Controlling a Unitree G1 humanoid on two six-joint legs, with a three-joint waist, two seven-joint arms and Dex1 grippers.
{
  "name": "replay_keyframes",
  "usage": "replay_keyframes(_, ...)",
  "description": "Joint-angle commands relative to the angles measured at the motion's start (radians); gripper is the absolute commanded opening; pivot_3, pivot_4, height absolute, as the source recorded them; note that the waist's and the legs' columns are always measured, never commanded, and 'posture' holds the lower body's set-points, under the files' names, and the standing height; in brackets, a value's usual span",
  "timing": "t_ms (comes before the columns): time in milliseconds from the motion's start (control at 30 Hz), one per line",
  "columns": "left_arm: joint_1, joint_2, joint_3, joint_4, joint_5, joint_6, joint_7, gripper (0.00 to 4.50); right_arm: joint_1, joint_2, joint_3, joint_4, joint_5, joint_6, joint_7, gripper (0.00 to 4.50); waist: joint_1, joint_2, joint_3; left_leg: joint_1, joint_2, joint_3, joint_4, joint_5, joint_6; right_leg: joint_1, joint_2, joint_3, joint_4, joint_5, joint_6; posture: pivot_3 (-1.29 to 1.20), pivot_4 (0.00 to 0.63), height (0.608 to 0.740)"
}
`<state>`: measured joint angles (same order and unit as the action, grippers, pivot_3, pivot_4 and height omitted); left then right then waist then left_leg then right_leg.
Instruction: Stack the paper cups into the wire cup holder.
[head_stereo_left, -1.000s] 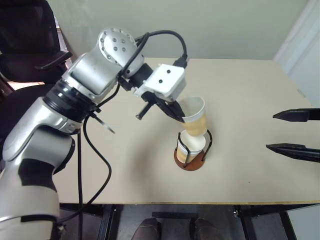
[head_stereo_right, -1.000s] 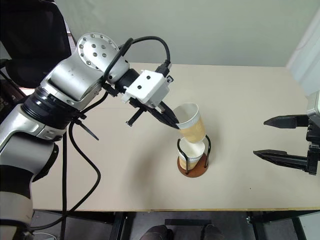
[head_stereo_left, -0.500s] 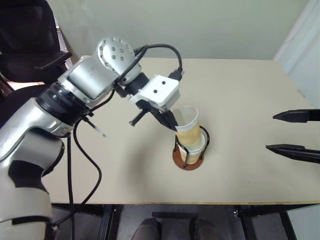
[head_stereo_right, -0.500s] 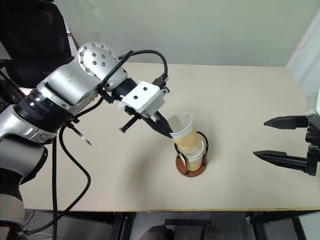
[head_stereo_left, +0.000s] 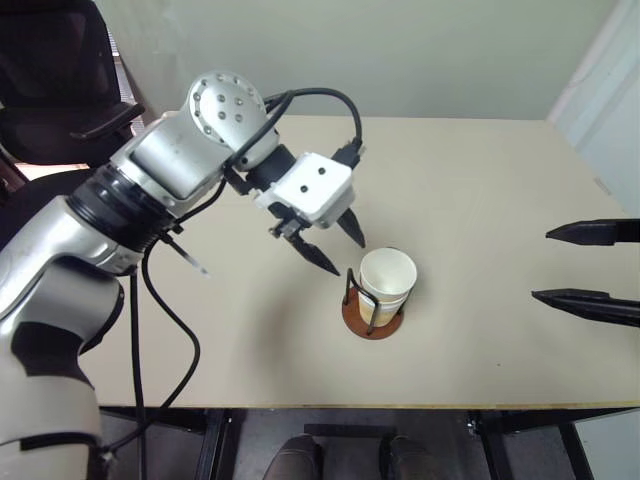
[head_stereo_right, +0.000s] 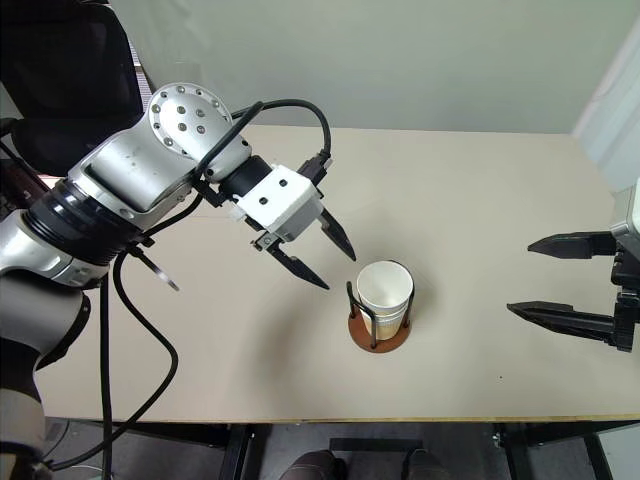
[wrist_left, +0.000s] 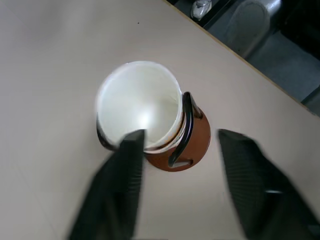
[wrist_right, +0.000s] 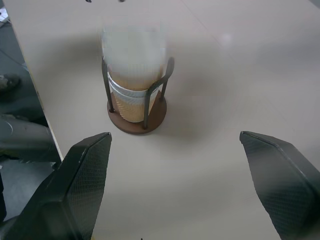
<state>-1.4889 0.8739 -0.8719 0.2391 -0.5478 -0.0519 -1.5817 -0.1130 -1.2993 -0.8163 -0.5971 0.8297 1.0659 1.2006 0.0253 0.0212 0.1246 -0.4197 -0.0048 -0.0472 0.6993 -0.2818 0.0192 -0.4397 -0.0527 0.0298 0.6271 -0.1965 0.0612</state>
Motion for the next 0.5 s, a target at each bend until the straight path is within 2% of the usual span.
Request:
replay_keyframes(33, -0.034, -0.010, 0.023, 0.009, 0.008, -0.026, -0.033, 3.91, -0.002, -0.007, -0.020, -0.007, 0.006, -0.015, -0.005, 4.27, 0.000, 0.000, 0.000, 0.000, 0.000, 0.000, 0.000, 0.000, 0.000, 0.000, 0.000, 0.000, 0.000, 0.000, 0.000, 0.00, 0.150, 0.740)
replay_keyframes(67, -0.032, -0.019, 0.036, 0.019, 0.013, -0.026, -0.033, 4.30, -0.003, -0.007, -0.018, -0.008, 0.008, -0.015, -0.008, 4.27, 0.001, 0.000, 0.000, 0.000, 0.000, 0.000, 0.000, 0.000, 0.000, 0.000, 0.000, 0.000, 0.000, 0.000, 0.000, 0.00, 0.150, 0.740)
replay_keyframes(100, -0.029, -0.030, 0.053, 0.032, 0.019, -0.025, -0.033, 4.47, -0.007, -0.006, -0.014, -0.010, 0.012, -0.015, -0.014, 4.27, 0.001, 0.000, 0.000, 0.000, 0.000, 0.000, 0.000, 0.000, 0.000, 0.000, 0.000, 0.000, 0.000, 0.000, 0.000, 0.00, 0.150, 0.740)
replay_keyframes(267, -0.051, -0.160, 0.221, 0.172, 0.078, 0.052, -0.003, 4.47, -0.053, 0.010, 0.027, -0.004, 0.057, -0.013, -0.071, 4.27, 0.001, 0.000, 0.000, 0.000, 0.000, 0.000, 0.001, 0.000, 0.000, 0.000, 0.000, 0.000, 0.000, 0.000, 0.000, 0.00, 0.150, 0.740)
replay_keyframes(500, 0.248, 0.010, 0.464, 0.012, 0.117, 0.287, 0.120, 4.47, -0.026, -0.014, 0.096, 0.055, 0.031, -0.049, -0.036, 4.27, -0.023, 0.005, -0.002, 0.003, 0.001, 0.002, -0.001, 0.000, -0.001, 0.000, 0.002, 0.002, 0.001, -0.001, 0.002, 0.00, 0.150, 0.740)
